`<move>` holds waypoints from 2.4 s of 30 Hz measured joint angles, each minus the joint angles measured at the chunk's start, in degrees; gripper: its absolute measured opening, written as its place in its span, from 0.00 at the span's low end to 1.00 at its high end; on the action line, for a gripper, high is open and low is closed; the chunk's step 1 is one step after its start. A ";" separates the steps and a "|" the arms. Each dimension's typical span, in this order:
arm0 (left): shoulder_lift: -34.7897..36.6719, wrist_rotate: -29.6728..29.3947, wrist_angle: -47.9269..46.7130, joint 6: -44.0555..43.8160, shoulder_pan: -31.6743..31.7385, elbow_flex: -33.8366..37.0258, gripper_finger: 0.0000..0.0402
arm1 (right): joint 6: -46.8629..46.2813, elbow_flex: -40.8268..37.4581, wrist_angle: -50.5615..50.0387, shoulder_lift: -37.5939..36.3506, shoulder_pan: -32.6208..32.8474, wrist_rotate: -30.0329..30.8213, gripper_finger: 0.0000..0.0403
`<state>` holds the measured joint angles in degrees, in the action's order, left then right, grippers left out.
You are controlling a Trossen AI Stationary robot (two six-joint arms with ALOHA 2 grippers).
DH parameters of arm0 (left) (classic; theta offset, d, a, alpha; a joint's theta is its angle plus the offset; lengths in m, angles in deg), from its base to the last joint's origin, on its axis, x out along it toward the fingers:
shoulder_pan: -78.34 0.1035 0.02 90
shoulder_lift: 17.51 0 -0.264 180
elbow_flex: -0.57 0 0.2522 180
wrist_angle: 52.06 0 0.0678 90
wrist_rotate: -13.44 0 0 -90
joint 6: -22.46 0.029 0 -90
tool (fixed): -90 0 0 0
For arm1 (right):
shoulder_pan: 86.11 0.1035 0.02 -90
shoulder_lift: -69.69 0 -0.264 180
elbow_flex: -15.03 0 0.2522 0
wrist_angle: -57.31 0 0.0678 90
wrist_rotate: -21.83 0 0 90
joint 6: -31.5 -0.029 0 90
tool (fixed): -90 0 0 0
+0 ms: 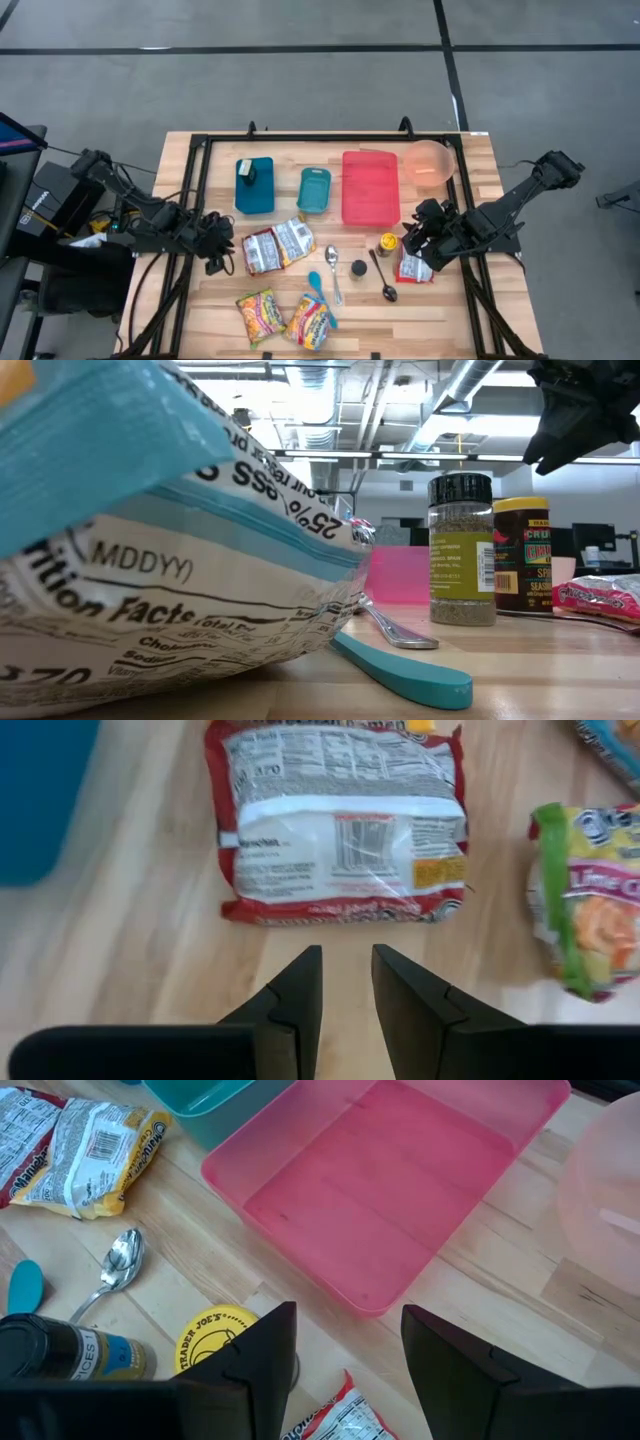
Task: Pick & Place Food Item
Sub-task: Put the red noodle pack into the red bin
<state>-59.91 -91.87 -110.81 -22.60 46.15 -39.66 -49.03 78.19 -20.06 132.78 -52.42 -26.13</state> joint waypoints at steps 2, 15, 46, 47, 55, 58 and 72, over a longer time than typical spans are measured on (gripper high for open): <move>-0.93 -1.01 0.00 2.17 -1.18 -0.01 0.21 | 0.09 0.00 0.00 0.00 0.00 0.00 0.44; -9.69 0.68 -0.05 11.04 -3.64 -0.01 0.21 | 1.46 0.01 0.00 0.00 0.02 0.00 0.44; -0.77 -14.98 -0.20 -36.22 -1.78 -0.01 0.21 | 1.66 0.01 1.07 0.00 0.02 0.79 0.44; 0.17 -17.57 -0.19 -36.23 -1.78 -0.01 0.21 | 1.66 0.01 1.09 0.00 0.02 1.20 0.44; 3.45 -18.12 0.64 -37.69 -1.09 -0.01 0.21 | 3.02 0.01 1.47 0.00 0.02 1.51 0.44; 3.73 -12.06 4.38 -37.65 -1.20 0.02 0.21 | 3.15 0.01 1.48 0.00 0.04 1.51 0.44; 14.50 -6.20 34.37 -43.91 -1.69 18.59 0.21 | 7.69 0.01 3.91 -0.01 0.02 -0.40 0.44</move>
<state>-45.41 -98.06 -76.43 -66.51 44.45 -21.07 -41.34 78.19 -16.15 132.78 -52.40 -26.53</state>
